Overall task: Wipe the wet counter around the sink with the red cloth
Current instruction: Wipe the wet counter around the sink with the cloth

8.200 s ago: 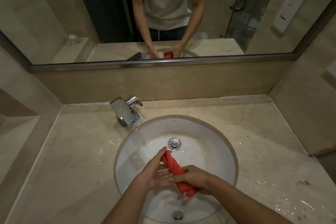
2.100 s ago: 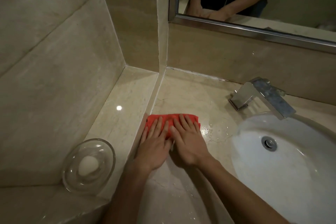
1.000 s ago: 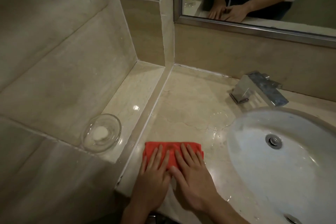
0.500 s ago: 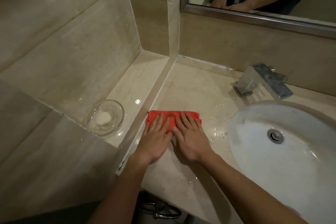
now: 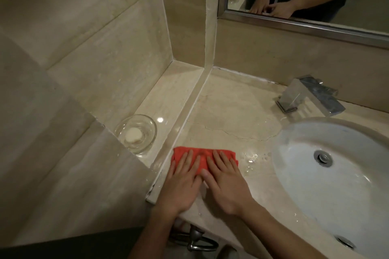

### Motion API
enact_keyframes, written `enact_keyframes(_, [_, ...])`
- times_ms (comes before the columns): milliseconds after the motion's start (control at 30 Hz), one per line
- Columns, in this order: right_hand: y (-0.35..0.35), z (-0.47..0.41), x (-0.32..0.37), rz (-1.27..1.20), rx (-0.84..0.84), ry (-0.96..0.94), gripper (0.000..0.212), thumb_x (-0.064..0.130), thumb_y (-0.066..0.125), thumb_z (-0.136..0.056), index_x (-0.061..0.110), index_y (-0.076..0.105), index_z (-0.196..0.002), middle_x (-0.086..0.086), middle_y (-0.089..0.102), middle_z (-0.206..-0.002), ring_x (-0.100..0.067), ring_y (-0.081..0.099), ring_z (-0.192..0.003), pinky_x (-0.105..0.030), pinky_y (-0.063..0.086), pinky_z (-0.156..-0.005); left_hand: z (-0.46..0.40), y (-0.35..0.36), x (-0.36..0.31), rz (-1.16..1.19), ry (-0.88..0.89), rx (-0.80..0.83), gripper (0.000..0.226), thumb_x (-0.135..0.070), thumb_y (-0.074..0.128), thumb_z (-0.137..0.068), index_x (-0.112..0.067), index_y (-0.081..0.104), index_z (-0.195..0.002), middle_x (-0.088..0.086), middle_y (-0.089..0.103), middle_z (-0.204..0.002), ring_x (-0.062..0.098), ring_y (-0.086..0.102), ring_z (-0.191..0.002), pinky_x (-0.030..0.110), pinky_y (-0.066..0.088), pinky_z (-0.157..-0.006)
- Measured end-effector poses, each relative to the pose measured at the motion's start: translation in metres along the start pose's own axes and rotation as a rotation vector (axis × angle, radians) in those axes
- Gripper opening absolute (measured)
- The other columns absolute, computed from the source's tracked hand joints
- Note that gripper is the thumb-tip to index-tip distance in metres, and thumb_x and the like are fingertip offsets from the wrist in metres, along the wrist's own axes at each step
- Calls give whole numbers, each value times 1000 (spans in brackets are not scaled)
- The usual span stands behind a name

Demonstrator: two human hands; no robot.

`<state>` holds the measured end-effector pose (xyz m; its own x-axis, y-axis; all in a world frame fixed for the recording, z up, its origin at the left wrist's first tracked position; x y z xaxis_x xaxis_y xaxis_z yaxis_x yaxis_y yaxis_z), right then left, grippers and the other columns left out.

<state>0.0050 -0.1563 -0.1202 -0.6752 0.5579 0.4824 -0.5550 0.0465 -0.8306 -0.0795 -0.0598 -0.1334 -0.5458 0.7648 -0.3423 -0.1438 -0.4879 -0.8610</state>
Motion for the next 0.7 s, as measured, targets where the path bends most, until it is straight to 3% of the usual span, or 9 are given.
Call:
enact_keyframes(100, [-8, -31, 1, -56, -42, 61, 117, 85, -26, -66, 25, 10, -159, 1, 1, -168, -12, -10, -153, -34, -10, -123, -46, -22, 3, -82, 22, 5, 54, -39, 11, -105, -28, -3, -156, -3, -12, -164, 11, -16, -149, 42, -9, -122])
enact_keyframes(267, [-5, -41, 9, -105, -74, 95, 96, 69, -14, -77, 26, 12, -159, 2, 2, -167, -11, -9, -153, -35, -11, -123, -64, -33, 9, -193, 71, -30, 57, -40, 7, -103, -25, -1, -157, -1, -9, -165, 12, -13, -150, 41, -8, -122])
enact_keyframes(433, [10, -9, 21, -252, -28, 40, 99, 81, -11, -77, 29, 17, -156, 11, 7, -163, -7, -5, -153, -31, -10, -124, 2, -12, 19, -31, 12, -41, 64, -58, -8, -94, -33, -14, -152, -7, -22, -159, 10, -25, -146, 41, -10, -122])
enact_keyframes(533, [30, 24, 37, -176, 28, -31, 104, 85, -26, -71, 34, 11, -154, 14, 2, -164, -2, -11, -151, -30, -12, -123, 54, -1, 23, 1, -44, -6, 98, -74, -41, -60, -35, -24, -147, -12, -34, -153, 5, -37, -137, 37, -16, -120])
enact_keyframes(600, [41, 41, 44, -169, 59, -43, 99, 84, -24, -72, 37, 6, -153, 17, -4, -164, 4, -18, -148, -27, -15, -122, 73, 8, 26, 2, -89, 19, 110, -72, -50, -47, -34, -26, -147, -13, -36, -152, 4, -37, -138, 35, -18, -119])
enact_keyframes(700, [42, 44, 45, -145, 59, -47, 99, 84, -22, -73, 36, 6, -156, 16, -5, -164, 4, -19, -148, -26, -15, -122, 72, 7, 25, -4, -102, 15, 96, -72, -44, -58, -33, -29, -144, -10, -35, -152, 7, -34, -139, 35, -20, -117])
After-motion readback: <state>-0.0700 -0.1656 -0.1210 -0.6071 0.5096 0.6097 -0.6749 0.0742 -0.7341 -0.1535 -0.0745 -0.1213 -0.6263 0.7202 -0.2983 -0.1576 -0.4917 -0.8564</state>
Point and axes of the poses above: each hand's wrist, its own z-axis away from the middle knuckle, its own y-axis out of the palm, x = y × z, the point moved 6 cm from there along -z, towards the middle knuckle
